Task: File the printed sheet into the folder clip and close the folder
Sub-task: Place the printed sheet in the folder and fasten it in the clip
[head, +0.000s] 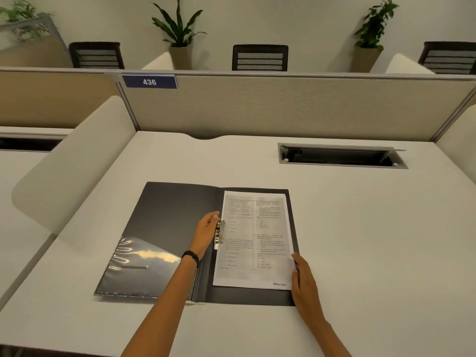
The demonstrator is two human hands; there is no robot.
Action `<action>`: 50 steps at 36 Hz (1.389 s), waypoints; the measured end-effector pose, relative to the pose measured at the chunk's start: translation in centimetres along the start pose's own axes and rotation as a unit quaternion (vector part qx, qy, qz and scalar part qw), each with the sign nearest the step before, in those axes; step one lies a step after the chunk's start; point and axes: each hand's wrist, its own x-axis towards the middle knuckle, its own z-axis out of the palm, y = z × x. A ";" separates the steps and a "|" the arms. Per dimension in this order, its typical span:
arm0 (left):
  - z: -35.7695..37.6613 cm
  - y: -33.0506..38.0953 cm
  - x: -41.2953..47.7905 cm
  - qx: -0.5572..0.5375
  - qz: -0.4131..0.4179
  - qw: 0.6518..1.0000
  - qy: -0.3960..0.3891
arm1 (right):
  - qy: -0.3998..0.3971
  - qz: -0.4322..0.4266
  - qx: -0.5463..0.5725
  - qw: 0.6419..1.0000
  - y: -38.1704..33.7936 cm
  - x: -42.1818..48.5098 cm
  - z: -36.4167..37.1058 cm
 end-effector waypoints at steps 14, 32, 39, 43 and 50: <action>-1.8 0.4 -1.9 0.006 -0.024 0.999 -0.024 | -0.004 0.009 0.007 1.000 0.1 0.1 0.1; -4.7 -1.3 1.9 0.366 -0.184 0.908 -0.086 | -0.002 0.005 0.010 1.000 0.1 0.1 0.3; -4.3 -1.6 2.0 0.462 -0.183 0.860 -0.116 | 0.004 -0.008 -0.002 1.000 0.3 0.1 0.3; -3.9 -1.9 2.0 0.478 -0.183 0.852 -0.115 | 0.005 -0.007 -0.007 1.000 0.5 0.1 0.4; -3.0 -2.0 2.1 0.480 -0.185 0.851 -0.106 | 0.009 0.002 -0.016 1.000 0.9 0.3 0.6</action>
